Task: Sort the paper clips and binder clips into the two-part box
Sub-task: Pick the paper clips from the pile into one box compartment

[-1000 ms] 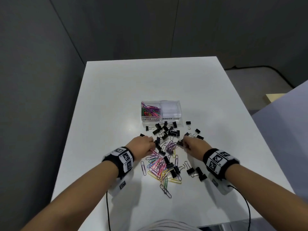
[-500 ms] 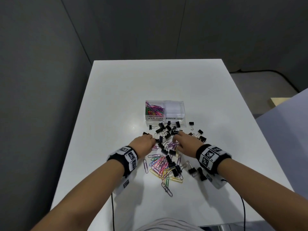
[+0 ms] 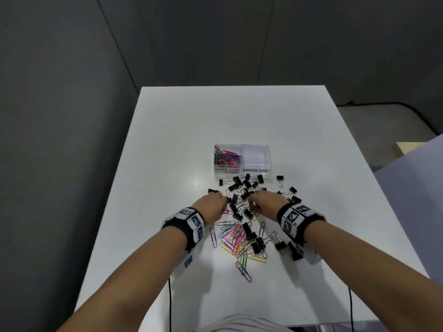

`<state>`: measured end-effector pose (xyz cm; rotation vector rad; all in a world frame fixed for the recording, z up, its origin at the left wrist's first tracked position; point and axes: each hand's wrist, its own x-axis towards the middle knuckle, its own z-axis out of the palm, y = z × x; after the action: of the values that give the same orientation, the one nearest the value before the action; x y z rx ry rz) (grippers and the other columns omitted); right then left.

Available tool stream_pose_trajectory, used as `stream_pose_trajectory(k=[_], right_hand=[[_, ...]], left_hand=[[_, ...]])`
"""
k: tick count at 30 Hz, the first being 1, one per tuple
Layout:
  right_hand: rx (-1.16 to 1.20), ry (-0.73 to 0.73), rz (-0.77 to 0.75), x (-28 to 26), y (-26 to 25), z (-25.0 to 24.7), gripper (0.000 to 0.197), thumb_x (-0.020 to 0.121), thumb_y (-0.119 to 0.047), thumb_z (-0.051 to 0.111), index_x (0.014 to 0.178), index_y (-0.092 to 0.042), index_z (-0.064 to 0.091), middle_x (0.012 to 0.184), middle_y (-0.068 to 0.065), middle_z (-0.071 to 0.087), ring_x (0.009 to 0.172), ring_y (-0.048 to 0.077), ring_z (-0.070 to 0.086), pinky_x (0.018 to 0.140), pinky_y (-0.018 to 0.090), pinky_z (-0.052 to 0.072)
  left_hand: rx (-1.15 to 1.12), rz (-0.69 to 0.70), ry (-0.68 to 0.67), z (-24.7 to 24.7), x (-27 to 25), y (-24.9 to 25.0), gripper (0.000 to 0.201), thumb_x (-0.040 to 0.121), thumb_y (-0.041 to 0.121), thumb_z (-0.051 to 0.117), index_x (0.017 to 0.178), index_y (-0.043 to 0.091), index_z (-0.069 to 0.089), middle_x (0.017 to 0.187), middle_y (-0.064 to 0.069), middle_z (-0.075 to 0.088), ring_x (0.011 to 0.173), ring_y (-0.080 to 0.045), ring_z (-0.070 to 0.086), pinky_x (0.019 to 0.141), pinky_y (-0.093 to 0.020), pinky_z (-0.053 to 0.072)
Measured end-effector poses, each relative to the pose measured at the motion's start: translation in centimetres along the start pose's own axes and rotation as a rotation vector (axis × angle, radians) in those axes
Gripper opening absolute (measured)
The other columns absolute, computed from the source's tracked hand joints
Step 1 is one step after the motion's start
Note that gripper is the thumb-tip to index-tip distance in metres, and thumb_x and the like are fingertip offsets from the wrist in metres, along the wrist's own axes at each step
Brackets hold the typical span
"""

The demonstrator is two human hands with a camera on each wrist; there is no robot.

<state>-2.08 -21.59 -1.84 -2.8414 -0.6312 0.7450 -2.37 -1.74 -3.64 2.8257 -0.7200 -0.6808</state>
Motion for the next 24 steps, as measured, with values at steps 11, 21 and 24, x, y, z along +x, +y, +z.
stream_pose_trajectory(k=[11,21,24], right_hand=[[0.150,0.031,0.216,-0.5,0.9,-1.2,0.017,0.096,-0.013,0.034,0.103,-0.009,0.049,0.095,0.012,0.060,0.079,0.023,0.052,0.070,0.034,0.042],[0.325,-0.005,0.238,-1.0,1.5,-1.8,0.023,0.096,-0.002,0.028,0.103,-0.010,0.048,0.081,0.000,0.052,0.060,0.011,0.041,0.051,0.018,0.030],[0.280,0.001,0.181,-0.9,1.0,-1.5,0.023,0.096,-0.003,0.029,0.103,-0.011,0.049,0.086,0.000,0.048,0.069,0.015,0.044,0.056,0.020,0.033]], left_hand=[[-0.136,0.011,-0.001,-1.0,0.5,-0.9,0.024,0.087,-0.002,0.045,0.106,0.005,0.060,0.113,-0.015,0.058,0.104,-0.030,0.056,0.085,-0.030,0.041],[-0.296,-0.069,0.041,-2.2,0.1,-1.6,0.030,0.096,0.002,0.037,0.121,0.008,0.053,0.117,-0.015,0.047,0.103,-0.032,0.056,0.089,-0.031,0.042],[-0.328,-0.105,0.010,-2.1,0.2,-1.5,0.036,0.094,-0.005,0.033,0.122,0.008,0.052,0.105,-0.013,0.051,0.103,-0.033,0.057,0.084,-0.030,0.040]])
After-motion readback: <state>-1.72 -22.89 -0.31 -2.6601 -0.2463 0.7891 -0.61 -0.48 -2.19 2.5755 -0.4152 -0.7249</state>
